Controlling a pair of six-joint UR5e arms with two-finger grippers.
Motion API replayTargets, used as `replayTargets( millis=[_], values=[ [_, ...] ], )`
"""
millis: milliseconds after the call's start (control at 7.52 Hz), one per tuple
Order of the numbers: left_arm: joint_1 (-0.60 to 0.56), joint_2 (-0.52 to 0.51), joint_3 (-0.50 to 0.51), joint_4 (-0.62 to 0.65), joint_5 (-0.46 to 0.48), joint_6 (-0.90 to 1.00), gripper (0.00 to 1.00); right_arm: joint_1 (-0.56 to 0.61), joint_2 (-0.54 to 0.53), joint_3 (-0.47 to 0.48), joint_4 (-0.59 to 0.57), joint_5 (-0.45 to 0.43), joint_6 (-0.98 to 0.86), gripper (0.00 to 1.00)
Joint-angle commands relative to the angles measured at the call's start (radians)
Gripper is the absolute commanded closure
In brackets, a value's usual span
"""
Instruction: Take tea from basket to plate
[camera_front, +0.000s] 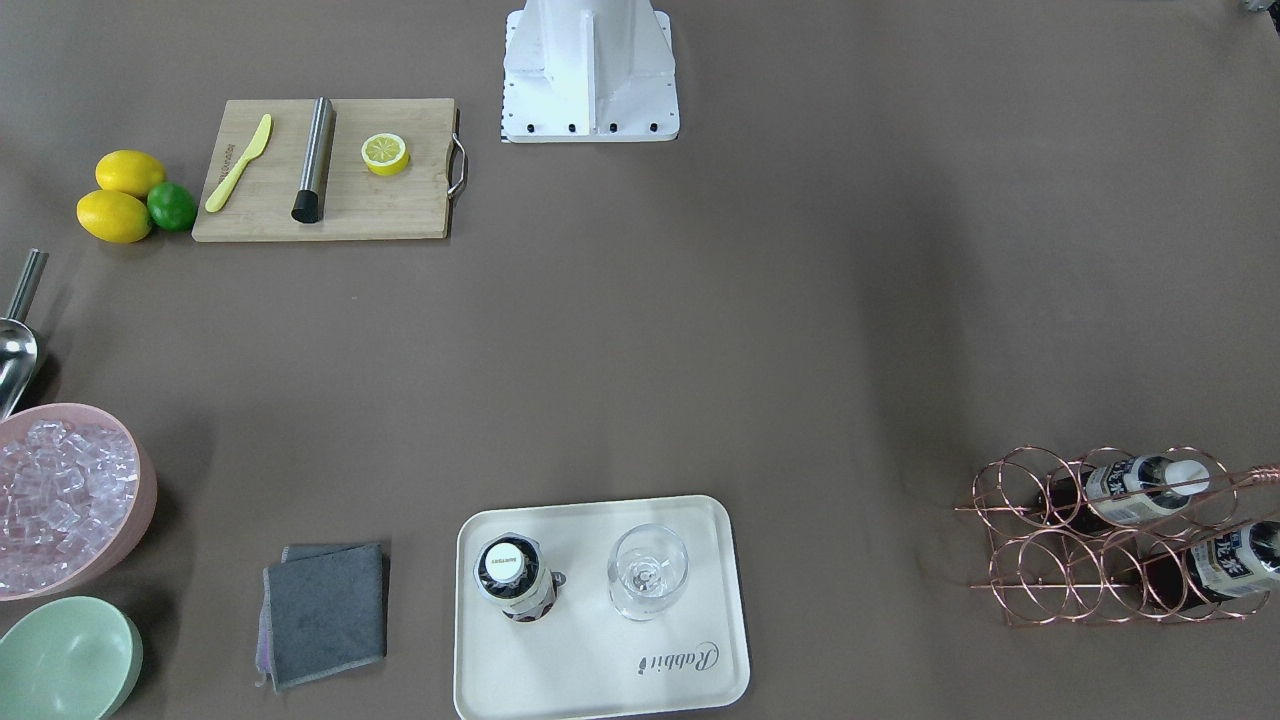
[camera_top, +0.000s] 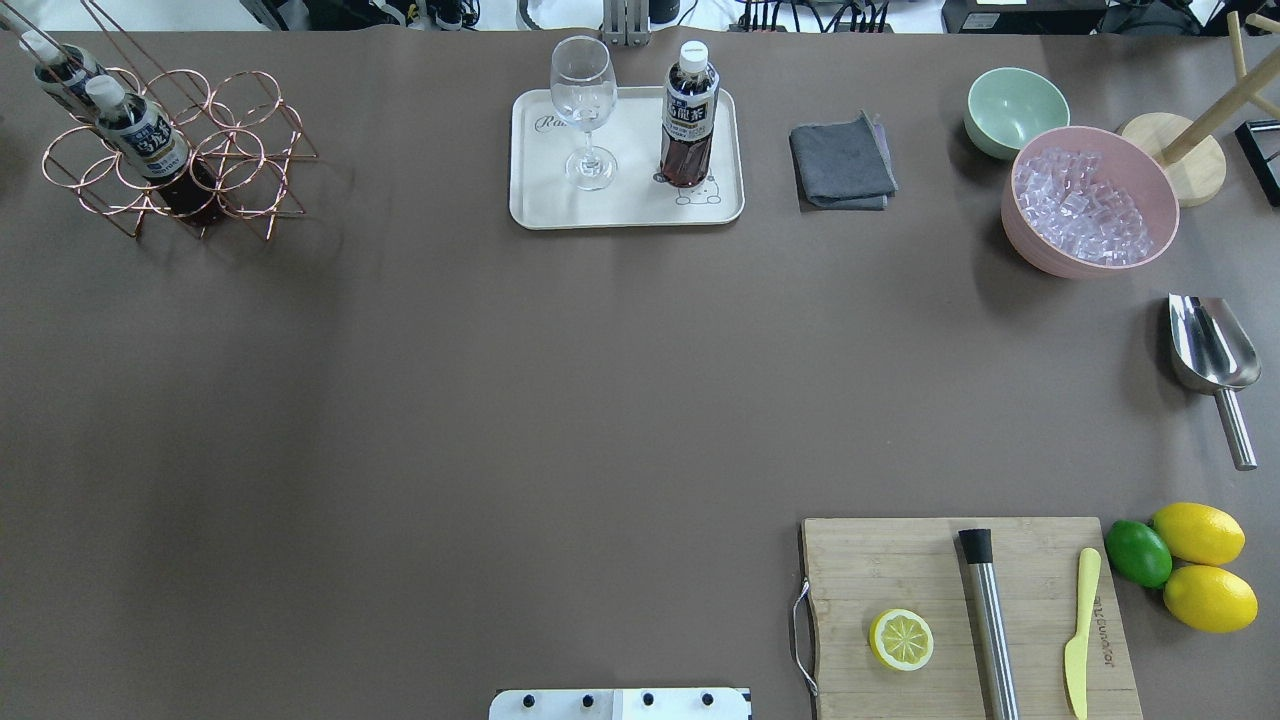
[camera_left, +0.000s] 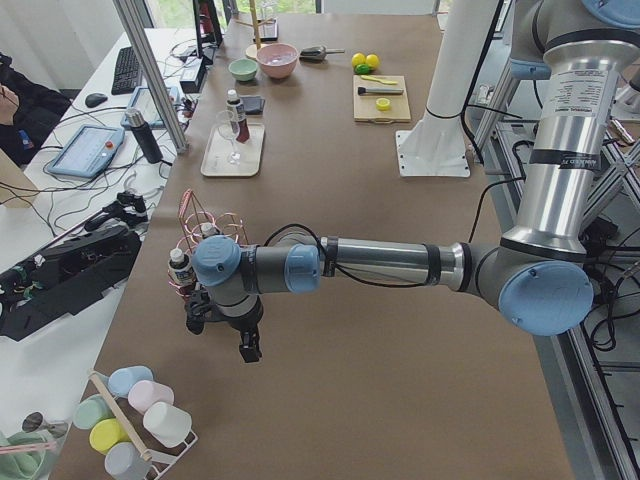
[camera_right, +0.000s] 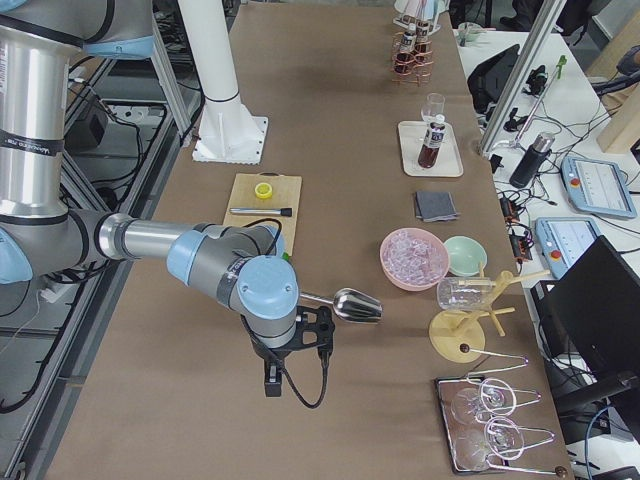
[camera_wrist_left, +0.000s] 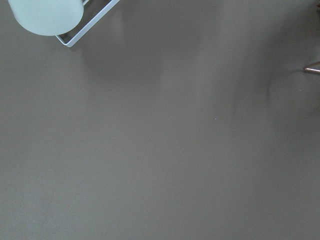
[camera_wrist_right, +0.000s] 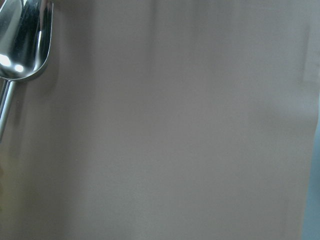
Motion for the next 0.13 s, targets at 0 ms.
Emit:
replayTargets(
  millis=[0],
  values=[
    [0.0, 0.0, 0.004, -0.002, 0.001, 0.003, 0.02, 0.0, -0.016, 0.0, 0.006, 0.0, 0.0, 0.0]
  ],
)
